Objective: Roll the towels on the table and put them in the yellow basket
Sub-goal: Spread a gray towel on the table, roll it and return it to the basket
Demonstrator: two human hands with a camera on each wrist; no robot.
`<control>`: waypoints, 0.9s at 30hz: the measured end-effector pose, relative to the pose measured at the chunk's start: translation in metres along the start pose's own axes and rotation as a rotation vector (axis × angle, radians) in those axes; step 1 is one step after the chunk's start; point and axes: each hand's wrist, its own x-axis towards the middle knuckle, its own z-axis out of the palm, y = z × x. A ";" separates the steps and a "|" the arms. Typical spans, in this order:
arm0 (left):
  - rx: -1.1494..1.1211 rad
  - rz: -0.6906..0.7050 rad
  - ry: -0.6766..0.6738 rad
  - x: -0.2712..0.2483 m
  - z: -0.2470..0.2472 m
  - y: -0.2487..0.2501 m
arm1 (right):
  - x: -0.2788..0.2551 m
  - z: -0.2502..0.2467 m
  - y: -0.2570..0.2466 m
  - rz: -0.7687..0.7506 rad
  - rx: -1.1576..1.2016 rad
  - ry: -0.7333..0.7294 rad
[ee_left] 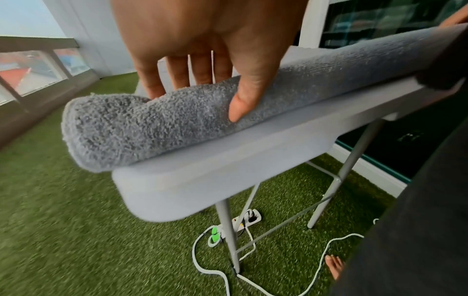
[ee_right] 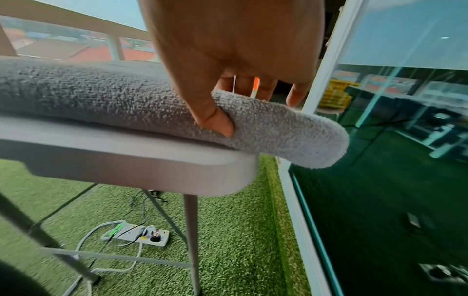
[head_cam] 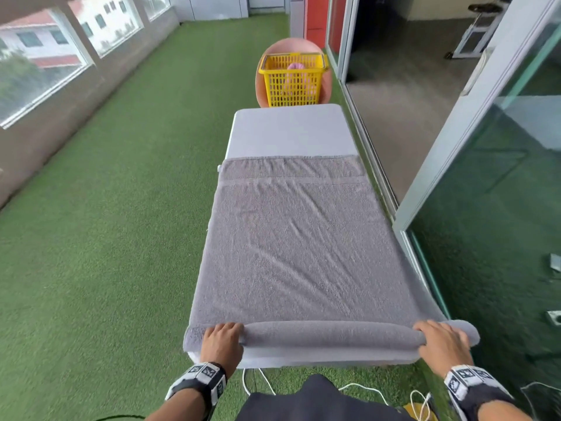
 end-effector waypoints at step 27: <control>0.061 -0.053 -0.036 -0.008 0.006 -0.033 | 0.009 0.025 -0.029 -0.180 -0.026 -0.141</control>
